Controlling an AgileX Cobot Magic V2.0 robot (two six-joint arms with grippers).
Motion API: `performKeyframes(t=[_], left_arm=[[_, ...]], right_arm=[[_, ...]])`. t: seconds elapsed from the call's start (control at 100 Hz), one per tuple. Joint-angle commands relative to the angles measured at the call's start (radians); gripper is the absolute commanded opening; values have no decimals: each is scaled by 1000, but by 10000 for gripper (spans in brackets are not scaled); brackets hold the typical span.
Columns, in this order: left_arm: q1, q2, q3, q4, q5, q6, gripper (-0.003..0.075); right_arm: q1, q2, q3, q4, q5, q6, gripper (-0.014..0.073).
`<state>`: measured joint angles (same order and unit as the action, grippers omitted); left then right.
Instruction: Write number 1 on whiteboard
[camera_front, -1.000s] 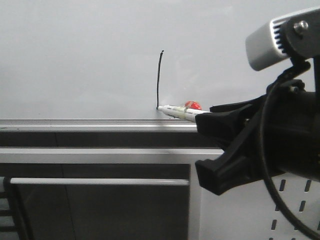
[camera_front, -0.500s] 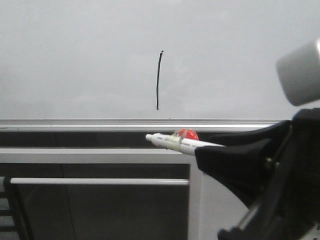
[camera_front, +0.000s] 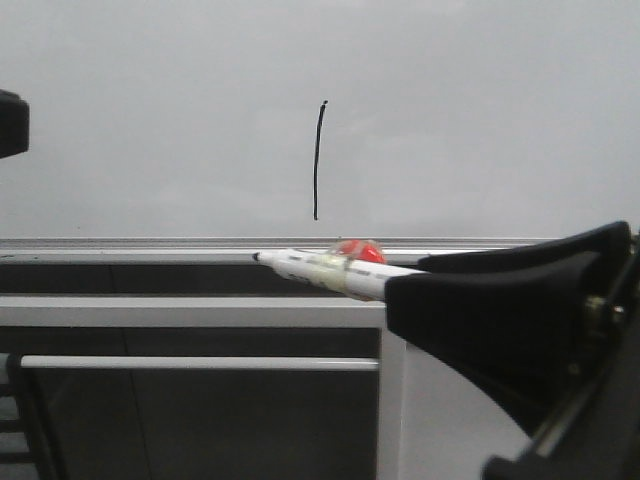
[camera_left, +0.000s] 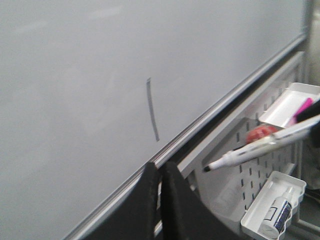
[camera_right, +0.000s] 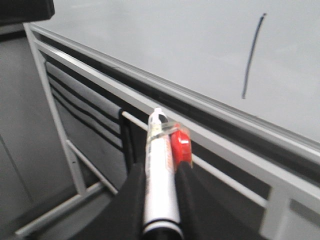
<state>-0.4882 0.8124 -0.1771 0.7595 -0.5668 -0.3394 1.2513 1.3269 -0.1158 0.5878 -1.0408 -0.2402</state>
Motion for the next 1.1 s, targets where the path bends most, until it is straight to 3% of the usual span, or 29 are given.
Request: performKeyframes(t=[0.0, 0.12, 0.22, 0.34, 0.43, 0.72, 0.9, 1.09], left_arm=[[1, -6, -38, 119, -120, -8, -18], [1, -6, -55, 218, -83, -8, -18], [1, -6, -85, 296, -65, -8, -13], [1, -9, -135, 367, -30, -8, 13], [1, -9, -167, 412, 22, -8, 61], [1, -9, -187, 565, 91, -8, 318], [1, -9, -187, 649, 134, -8, 323], [-1, -9, -187, 657, 139, -8, 323]], right_arm=[[-1, -60, -74, -19, 31, 3, -61], [-1, -126, -196, 0, 232, -21, -61], [-8, -155, -282, 130, 388, -130, -61], [-43, -164, -339, 315, 440, -238, -61], [-91, -166, -359, 374, 475, -272, -61], [-255, -166, -476, 325, 805, -281, -61], [-295, -166, -561, 319, 993, -281, -61], [-295, -171, -578, 321, 1041, -281, -61]])
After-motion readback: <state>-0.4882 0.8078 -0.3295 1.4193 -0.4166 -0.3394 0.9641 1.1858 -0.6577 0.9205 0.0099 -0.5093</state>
